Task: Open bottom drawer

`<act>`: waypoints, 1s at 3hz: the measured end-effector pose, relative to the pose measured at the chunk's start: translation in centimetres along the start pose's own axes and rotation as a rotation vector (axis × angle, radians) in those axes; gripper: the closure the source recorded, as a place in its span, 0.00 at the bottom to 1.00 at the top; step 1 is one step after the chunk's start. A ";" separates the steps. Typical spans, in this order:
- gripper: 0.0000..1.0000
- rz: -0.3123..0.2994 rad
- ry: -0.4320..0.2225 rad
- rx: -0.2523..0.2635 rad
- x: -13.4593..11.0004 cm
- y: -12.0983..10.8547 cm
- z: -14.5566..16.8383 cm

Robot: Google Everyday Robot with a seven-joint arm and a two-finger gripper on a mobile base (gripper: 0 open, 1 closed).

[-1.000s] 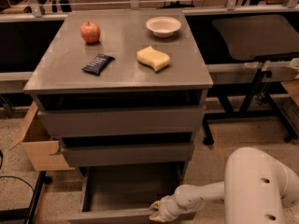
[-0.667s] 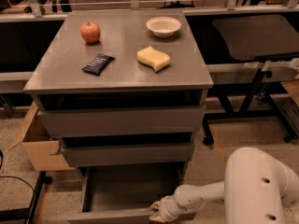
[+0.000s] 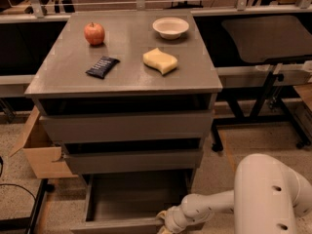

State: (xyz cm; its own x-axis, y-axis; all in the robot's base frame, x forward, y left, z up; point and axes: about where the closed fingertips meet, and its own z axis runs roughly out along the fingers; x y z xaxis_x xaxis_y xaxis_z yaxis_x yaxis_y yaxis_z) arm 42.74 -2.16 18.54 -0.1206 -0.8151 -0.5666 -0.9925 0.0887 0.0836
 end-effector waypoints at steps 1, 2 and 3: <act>0.00 -0.034 -0.003 0.018 -0.8 0.1 -1.1; 0.00 -0.077 -0.001 0.063 -1.8 0.1 -3.1; 0.00 -0.121 -0.008 0.139 -2.6 0.3 -6.4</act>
Offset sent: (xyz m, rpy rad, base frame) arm 0.0043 -0.0094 0.0705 -0.0180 -0.1903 0.0349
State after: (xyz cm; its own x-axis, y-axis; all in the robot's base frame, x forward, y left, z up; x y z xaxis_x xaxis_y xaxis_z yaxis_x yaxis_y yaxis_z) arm 42.89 -3.68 25.29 0.0004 -0.8200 -0.5724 -0.9927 0.0688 -0.0993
